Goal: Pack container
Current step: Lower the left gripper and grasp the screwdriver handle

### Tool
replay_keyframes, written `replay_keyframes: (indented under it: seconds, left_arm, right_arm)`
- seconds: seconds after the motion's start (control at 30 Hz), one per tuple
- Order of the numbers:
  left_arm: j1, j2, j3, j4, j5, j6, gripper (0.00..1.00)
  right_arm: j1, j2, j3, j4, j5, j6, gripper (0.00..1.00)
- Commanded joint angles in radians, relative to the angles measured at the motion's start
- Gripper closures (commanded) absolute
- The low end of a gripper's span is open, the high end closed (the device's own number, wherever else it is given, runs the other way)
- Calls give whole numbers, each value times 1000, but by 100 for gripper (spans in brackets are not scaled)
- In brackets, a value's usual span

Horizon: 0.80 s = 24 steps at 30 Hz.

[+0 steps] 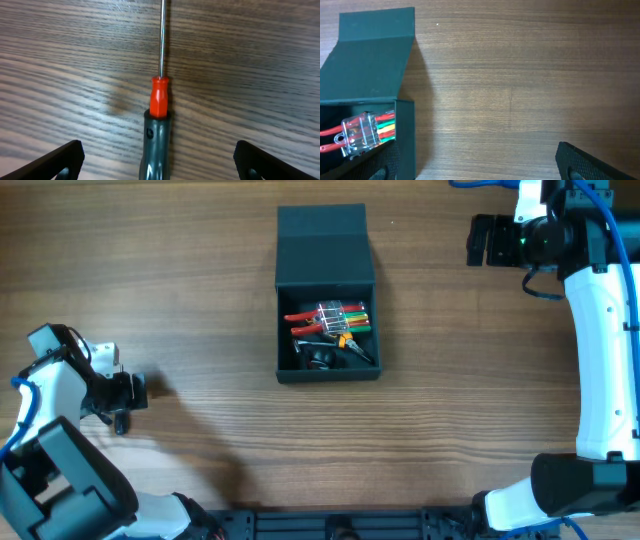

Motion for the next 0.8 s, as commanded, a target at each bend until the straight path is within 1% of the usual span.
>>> replay_keyframes:
  seconds: [0.0, 0.27, 0.37, 0.5, 0.63, 0.77]
  left_arm:
    - [6, 55, -7, 18, 27, 23, 1]
    - [6, 109, -8, 57, 27, 23, 2]
    - [6, 118, -7, 63, 27, 23, 4]
    - [6, 118, -7, 62, 27, 22, 22]
    - [6, 118, -8, 61, 27, 15, 32]
    - [6, 118, -8, 60, 27, 15, 40]
  right_arm:
    - [5, 17, -2, 6, -1, -13, 0]
    - [5, 17, -2, 6, -1, -13, 0]
    - [5, 17, -2, 6, -1, -13, 0]
    - [5, 17, -2, 6, -1, -13, 0]
    - [5, 17, -2, 6, -1, -13, 0]
    - [5, 17, -2, 6, -1, -13, 0]
